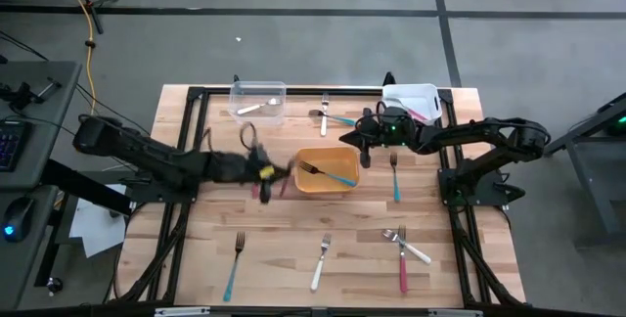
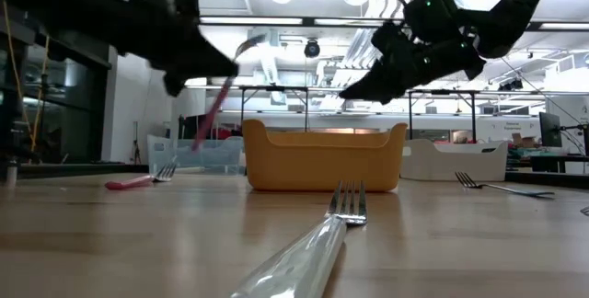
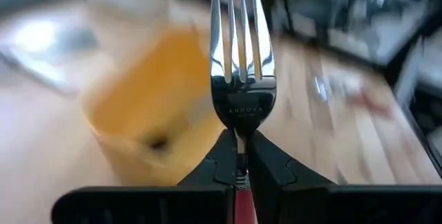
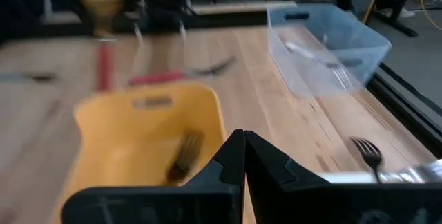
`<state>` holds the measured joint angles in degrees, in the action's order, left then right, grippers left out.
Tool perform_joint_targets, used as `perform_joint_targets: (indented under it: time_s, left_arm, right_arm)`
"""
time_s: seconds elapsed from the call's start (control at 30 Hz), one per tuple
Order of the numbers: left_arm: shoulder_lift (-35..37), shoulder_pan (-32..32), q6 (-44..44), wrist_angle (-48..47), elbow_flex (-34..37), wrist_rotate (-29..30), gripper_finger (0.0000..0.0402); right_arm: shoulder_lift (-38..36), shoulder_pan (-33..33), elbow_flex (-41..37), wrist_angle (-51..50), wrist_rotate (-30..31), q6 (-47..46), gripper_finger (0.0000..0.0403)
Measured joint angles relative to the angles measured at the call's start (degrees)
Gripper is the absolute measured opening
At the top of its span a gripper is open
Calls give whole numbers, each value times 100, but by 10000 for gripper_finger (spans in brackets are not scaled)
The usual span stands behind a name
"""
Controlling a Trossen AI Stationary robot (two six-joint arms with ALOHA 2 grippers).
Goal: Sort silverware by color (type)
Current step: Put the pink fork into the white bin
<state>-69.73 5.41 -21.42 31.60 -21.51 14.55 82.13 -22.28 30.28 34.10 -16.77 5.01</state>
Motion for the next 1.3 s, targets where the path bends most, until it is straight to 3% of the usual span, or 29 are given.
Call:
perform_joint_targets:
  time_s: [0.1,0.23,0.47,0.67,0.83,1.1,1.3]
  left_arm:
    - [-74,-631,430,1179,219,-273,8]
    - [-114,-1279,777,2001,223,-878,8]
    - [-114,-1804,1134,2220,-69,-1610,8]
    - [-119,-1858,1361,2202,-200,-1774,8]
    - [-119,-1854,1340,2187,-195,-1795,8]
    - [-119,-1852,1363,2224,-189,-1854,7]
    - [-119,-1852,1363,2246,-189,-1852,7]
  right_arm:
    - [0,223,166,79,9,-229,22]
    - [57,539,478,82,4,-467,63]
    - [530,782,1299,-52,-1,-932,154]
    - [1124,779,2184,-496,-256,-907,207]
    - [1532,758,2815,-537,-1115,-922,211]
    - [2028,729,3427,-622,-1118,-927,209]
    - [2041,727,3452,-569,-1025,-908,198]
